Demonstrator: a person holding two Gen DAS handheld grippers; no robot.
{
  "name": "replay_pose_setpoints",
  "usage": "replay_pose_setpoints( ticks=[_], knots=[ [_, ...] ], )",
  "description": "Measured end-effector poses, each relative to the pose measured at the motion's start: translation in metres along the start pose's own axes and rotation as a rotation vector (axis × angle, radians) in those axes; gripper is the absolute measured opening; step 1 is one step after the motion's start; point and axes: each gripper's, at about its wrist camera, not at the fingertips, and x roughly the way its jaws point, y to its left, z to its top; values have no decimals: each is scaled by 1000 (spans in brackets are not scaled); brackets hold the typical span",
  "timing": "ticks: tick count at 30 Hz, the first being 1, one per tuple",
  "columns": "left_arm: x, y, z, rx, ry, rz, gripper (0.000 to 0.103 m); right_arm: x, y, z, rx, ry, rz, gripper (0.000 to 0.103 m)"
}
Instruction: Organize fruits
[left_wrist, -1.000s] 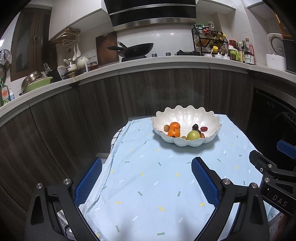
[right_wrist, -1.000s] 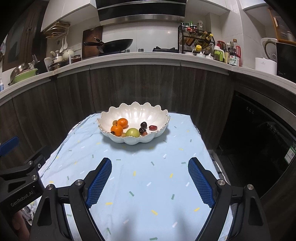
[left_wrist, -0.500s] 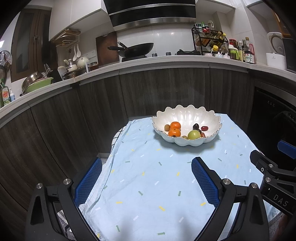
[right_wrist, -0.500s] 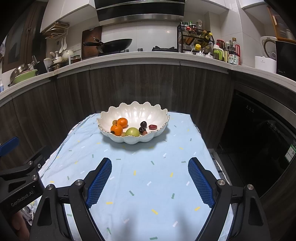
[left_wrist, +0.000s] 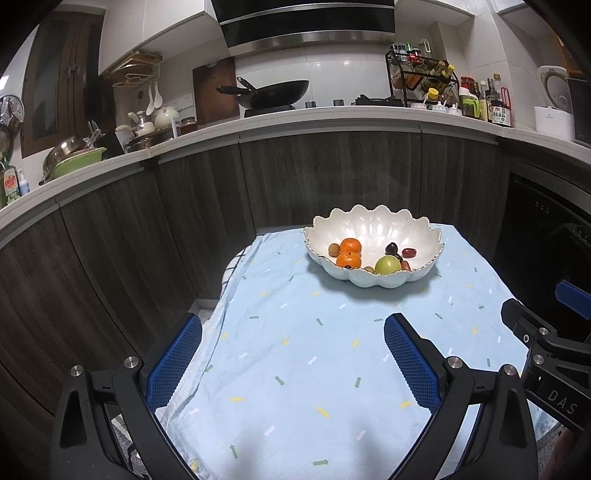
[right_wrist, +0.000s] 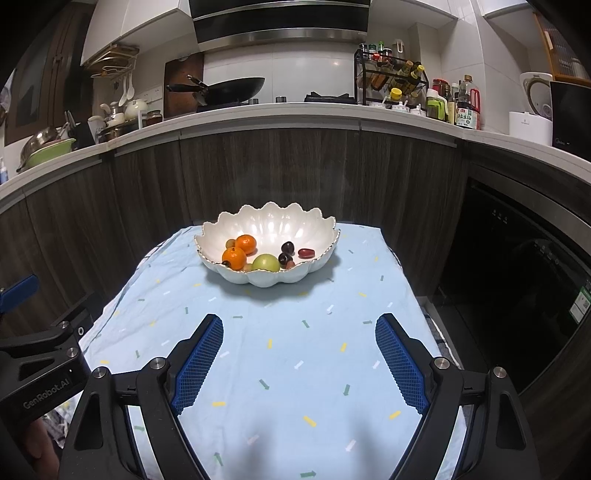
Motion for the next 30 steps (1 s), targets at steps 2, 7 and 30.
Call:
replay_pose_setpoints(
  ticks=[2,7,30],
  knots=[
    [-1,0,0,-3,0,-6,101,0,0,0,0,-1,1,86],
    [-2,-1,0,-1,-1,-7,101,0,0,0,1,0,1,86],
    [4,-3,-3,7,14,-17,101,1,1,-1,6,9,4,86]
  ],
)
